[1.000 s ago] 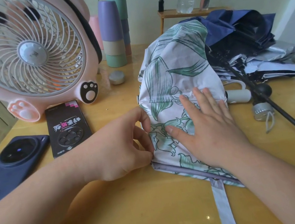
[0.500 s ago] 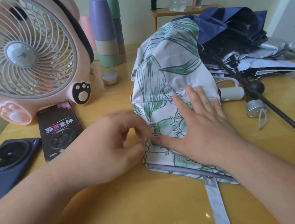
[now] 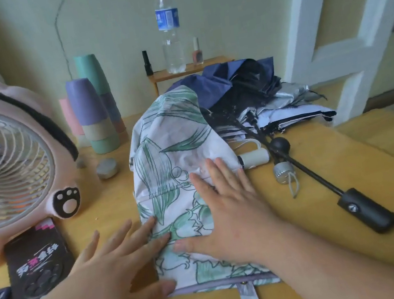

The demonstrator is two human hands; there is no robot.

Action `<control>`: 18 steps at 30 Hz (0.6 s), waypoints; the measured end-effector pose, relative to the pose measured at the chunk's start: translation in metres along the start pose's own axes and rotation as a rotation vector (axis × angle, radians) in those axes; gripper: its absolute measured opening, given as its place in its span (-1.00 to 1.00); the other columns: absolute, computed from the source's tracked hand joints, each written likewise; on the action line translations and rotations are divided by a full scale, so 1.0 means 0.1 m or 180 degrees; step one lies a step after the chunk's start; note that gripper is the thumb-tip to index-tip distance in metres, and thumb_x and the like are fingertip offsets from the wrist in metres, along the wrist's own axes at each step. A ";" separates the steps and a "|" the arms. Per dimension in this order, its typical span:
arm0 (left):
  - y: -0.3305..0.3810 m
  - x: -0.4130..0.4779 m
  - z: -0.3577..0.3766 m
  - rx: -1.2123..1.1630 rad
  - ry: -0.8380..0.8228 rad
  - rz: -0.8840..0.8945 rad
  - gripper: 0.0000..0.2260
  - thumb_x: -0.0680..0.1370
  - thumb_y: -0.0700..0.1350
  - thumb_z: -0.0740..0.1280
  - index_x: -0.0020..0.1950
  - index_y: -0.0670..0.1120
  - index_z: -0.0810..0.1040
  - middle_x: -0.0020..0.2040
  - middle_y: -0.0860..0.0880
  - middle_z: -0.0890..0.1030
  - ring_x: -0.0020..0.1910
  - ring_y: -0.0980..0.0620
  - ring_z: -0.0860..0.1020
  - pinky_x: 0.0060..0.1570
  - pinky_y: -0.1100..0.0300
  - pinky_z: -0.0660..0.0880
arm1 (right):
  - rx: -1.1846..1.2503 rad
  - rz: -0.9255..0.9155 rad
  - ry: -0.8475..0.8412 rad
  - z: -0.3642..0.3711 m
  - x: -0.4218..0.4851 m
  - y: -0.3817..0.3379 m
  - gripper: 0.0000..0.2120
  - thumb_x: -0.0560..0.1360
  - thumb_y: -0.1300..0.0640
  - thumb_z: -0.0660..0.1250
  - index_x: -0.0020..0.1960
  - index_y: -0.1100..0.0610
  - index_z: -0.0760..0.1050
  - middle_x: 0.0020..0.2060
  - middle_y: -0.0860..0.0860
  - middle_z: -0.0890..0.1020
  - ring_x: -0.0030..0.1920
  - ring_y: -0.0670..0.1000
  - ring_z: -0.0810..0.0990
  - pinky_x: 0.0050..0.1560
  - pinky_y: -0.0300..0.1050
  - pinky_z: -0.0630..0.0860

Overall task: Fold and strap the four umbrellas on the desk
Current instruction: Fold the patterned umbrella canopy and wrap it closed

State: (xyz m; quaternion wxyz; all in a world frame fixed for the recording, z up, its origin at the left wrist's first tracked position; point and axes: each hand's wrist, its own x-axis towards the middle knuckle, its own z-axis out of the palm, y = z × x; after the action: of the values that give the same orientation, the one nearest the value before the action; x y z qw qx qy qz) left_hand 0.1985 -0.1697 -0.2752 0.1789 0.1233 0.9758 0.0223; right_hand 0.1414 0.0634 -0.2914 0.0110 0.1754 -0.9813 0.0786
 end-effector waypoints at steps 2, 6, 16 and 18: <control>0.09 0.00 -0.08 0.0162 0.0016 -0.0057 -0.05 -0.07 0.68 -0.57 0.31 0.69 -0.10 0.36 0.63 -0.33 0.42 0.37 -0.47 0.51 0.06 -0.37 | 0.0036 0.0181 0.0075 -0.03 -0.02 0.07 0.20 0.28 -0.73 -0.06 0.61 -0.05 -0.43 0.52 0.09 -0.54 0.50 0.08 -0.61 0.58 0.21 -0.34; 0.16 0.11 -0.25 0.0529 0.1370 0.0273 -0.29 0.44 0.57 -0.33 -0.08 0.34 0.57 0.13 0.43 0.53 0.26 0.21 0.51 0.26 -0.12 0.41 | 0.0118 0.0304 0.0105 -0.01 -0.02 0.11 0.20 0.31 -0.72 -0.07 0.61 0.00 -0.43 0.52 0.14 -0.53 0.53 0.14 -0.55 0.58 0.21 -0.32; 0.21 0.97 -1.17 -0.1605 0.2573 -0.0625 -0.43 0.43 0.17 0.52 0.24 -0.18 0.49 0.16 -0.12 0.58 0.17 -0.20 0.54 -0.06 0.02 0.44 | 0.0271 0.0266 0.0257 0.00 -0.03 0.11 0.17 0.32 -0.71 -0.04 0.63 -0.04 -0.37 0.54 0.13 -0.50 0.55 0.14 -0.50 0.59 0.19 -0.33; 0.17 1.11 -1.30 -0.2057 0.2260 -0.0704 -0.27 0.37 0.21 0.55 0.34 -0.22 0.45 0.22 -0.12 0.60 0.14 -0.15 0.58 -0.19 0.13 0.42 | 0.0326 0.0258 0.0268 0.00 -0.04 0.12 0.17 0.32 -0.70 -0.02 0.63 -0.04 -0.37 0.54 0.13 -0.50 0.55 0.14 -0.50 0.59 0.19 -0.33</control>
State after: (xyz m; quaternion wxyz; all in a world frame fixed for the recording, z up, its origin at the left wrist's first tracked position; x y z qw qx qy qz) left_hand 0.0557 -0.1250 -0.1907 -0.1343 -0.0581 0.9270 0.3453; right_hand 0.1407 0.0757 -0.2936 0.0400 0.1323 -0.9810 0.1363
